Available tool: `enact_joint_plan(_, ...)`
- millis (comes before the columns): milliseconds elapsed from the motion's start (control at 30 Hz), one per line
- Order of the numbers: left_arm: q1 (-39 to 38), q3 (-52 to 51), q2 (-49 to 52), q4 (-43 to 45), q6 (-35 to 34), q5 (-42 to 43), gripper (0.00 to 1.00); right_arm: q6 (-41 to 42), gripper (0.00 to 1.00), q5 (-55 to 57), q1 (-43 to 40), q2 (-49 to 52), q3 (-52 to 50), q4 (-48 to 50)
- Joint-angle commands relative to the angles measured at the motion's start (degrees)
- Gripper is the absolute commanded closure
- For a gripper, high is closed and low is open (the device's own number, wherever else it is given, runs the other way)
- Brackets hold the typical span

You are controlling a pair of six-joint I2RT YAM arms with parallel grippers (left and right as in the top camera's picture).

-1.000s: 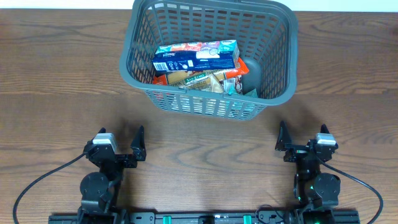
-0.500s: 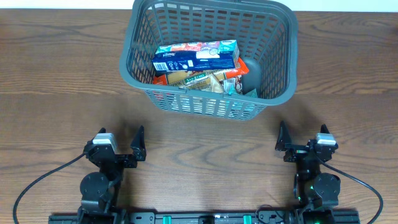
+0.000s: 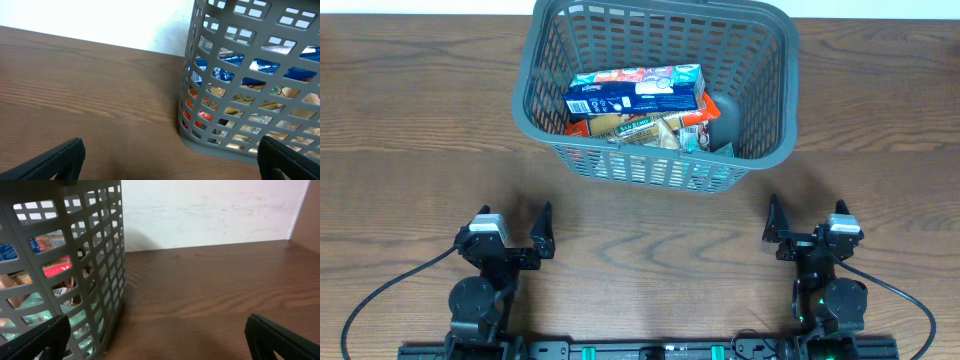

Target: Pack container

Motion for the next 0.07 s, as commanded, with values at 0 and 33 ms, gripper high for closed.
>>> enact_joint_plan(0,0.2,-1.4,-0.6,-1.0,-0.9,1.0,0.02,-0.3,0.01,-0.2,0.4,-0.4,-0.3,-0.2)
enact_joint_plan(33,0.2,-1.4,-0.6,-1.0,-0.9,1.0,0.01,-0.3,0.01,-0.2,0.4,-0.4,-0.3,-0.2)
